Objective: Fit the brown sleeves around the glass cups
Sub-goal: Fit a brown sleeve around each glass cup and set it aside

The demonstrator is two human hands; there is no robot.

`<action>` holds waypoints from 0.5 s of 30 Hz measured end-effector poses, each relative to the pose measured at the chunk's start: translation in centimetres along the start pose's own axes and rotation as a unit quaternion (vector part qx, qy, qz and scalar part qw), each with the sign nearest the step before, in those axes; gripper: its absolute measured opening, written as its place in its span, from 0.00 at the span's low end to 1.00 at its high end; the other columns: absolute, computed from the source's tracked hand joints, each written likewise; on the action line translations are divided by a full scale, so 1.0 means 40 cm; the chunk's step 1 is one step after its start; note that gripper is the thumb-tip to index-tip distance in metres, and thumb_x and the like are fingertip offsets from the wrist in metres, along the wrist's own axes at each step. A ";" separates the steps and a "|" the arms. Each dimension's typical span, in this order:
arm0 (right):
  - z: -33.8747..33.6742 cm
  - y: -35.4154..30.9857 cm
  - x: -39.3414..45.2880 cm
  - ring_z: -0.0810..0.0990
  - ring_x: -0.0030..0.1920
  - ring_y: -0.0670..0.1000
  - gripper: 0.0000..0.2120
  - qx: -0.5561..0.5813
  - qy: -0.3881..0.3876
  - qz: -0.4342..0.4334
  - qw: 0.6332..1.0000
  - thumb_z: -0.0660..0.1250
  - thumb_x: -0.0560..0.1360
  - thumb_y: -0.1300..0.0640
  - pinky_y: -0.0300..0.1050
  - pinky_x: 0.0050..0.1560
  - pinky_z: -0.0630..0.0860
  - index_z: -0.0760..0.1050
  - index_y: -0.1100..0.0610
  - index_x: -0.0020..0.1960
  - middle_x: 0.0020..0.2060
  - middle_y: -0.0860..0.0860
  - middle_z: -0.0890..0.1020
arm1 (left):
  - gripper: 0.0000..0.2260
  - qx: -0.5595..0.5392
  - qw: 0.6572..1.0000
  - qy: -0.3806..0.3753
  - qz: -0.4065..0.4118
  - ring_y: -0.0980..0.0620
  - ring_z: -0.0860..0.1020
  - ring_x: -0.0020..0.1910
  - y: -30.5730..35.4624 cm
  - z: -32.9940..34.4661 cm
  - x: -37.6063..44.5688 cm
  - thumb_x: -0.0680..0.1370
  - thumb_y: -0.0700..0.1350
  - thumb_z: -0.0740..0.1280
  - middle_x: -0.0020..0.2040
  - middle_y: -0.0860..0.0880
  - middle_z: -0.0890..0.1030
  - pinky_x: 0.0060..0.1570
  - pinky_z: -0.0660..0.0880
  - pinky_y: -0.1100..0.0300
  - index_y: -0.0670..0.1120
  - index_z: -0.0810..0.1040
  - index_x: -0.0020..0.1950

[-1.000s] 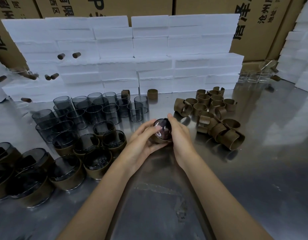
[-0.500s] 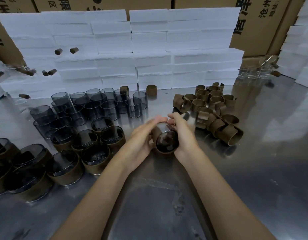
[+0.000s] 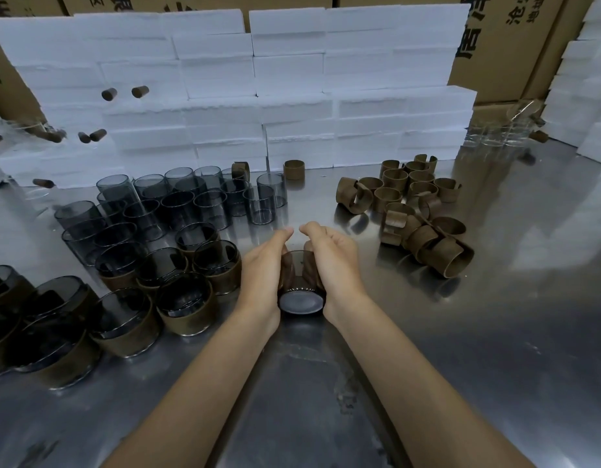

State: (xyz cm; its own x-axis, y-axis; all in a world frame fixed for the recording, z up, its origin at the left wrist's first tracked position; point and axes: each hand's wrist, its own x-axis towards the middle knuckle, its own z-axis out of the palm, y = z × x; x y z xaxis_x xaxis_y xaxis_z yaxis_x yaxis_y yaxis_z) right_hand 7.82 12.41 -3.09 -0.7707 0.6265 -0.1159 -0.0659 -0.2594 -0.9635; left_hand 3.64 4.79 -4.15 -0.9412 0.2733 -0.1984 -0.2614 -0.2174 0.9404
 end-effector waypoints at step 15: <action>-0.008 -0.019 0.004 0.63 0.21 0.47 0.28 0.028 0.000 0.024 0.999 0.68 0.79 0.50 0.38 0.25 0.64 0.62 0.49 0.24 0.22 0.47 0.64 | 0.20 0.054 0.997 -0.049 0.035 0.53 0.76 0.29 0.015 -0.005 -0.009 0.77 0.55 0.72 0.29 0.51 0.75 0.39 0.73 0.56 0.51 0.74 0.27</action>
State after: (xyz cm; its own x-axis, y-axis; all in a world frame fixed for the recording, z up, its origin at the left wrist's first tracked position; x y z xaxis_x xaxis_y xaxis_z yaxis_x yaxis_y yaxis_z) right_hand 7.95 12.93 -2.46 -0.7744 0.6117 -0.1614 -0.0640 -0.3296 -0.9420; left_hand 3.79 4.39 -3.56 -0.9296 0.3527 -0.1074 -0.1654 -0.1386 0.9764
